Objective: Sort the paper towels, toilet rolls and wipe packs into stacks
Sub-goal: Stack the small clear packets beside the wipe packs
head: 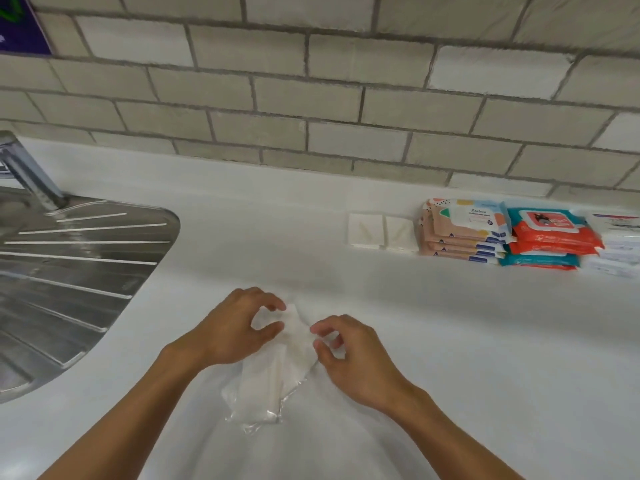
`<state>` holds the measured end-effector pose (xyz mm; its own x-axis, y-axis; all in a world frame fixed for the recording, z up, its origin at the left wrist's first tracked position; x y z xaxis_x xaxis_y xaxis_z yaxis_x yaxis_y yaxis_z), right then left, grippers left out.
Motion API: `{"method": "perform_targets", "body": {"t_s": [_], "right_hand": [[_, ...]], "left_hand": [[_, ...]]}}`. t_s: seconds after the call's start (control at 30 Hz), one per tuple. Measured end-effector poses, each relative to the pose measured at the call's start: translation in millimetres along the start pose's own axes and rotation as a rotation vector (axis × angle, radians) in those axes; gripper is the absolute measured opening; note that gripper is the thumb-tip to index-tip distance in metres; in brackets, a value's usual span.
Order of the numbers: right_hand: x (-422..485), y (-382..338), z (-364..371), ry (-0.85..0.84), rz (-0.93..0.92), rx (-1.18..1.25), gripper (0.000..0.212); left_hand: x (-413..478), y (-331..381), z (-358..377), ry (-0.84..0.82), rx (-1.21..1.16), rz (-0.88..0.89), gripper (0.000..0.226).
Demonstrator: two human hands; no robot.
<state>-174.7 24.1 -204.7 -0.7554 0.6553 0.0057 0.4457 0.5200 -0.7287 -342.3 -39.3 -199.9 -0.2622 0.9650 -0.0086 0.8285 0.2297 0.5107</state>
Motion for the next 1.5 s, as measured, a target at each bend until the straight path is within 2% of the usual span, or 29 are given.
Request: {"method": "perform_targets", "body": {"t_s": [0.17,0.3,0.4,0.5,0.67,0.77,0.93,1.03,1.17,1.3,1.4,1.5], "right_hand": [[-8,-2,39,-0.118,0.08,-0.09,0.046],[-9,0,50,-0.146,0.147,-0.121,0.065],[-6,0,55,-0.163,0.185,-0.116,0.071],[-4,1,55,-0.153,0.236,-0.087,0.073],[-8,6,53,-0.134,0.351,-0.048,0.066],[-14,5,51,-0.106,0.372,-0.126,0.051],[-14,4,43,-0.082,0.422,-0.185,0.053],[-14,13,42,-0.078,0.49,-0.047,0.05],[-13,26,38,-0.08,0.493,0.126,0.025],[-15,33,32,-0.069,0.499,0.321,0.017],[-18,31,27,-0.077,0.492,0.513,0.01],[-20,35,18,-0.003,0.495,0.727,0.012]], "left_hand": [[-32,-31,11,-0.024,-0.035,-0.223,0.04],[-47,-38,22,-0.059,-0.065,-0.38,0.068],[-54,-39,28,-0.063,-0.045,-0.452,0.092],[-57,-40,30,-0.059,-0.063,-0.498,0.101],[-61,-45,24,-0.039,-0.174,-0.571,0.094],[-64,-47,22,-0.011,-0.237,-0.599,0.071],[-71,-47,23,0.005,-0.287,-0.625,0.042],[-74,-46,24,0.02,-0.349,-0.606,0.038],[-77,-45,18,0.068,-0.463,-0.584,0.026],[-84,-47,12,0.164,-0.734,-0.598,0.013],[-86,-46,12,0.221,-0.892,-0.601,0.024],[-83,-39,13,0.251,-1.112,-0.596,0.034]]}}
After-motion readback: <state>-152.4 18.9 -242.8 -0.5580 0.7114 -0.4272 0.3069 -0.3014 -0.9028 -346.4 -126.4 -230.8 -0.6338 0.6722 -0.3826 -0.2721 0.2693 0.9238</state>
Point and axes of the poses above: each hand's wrist, its own x-axis towards the middle knuckle, its own z-axis out of the palm, y = z × x, the point moved 9 cm from there along x, towards the middle knuckle, and after that the axes turned 1 degree about z, right-handed, at the moved point
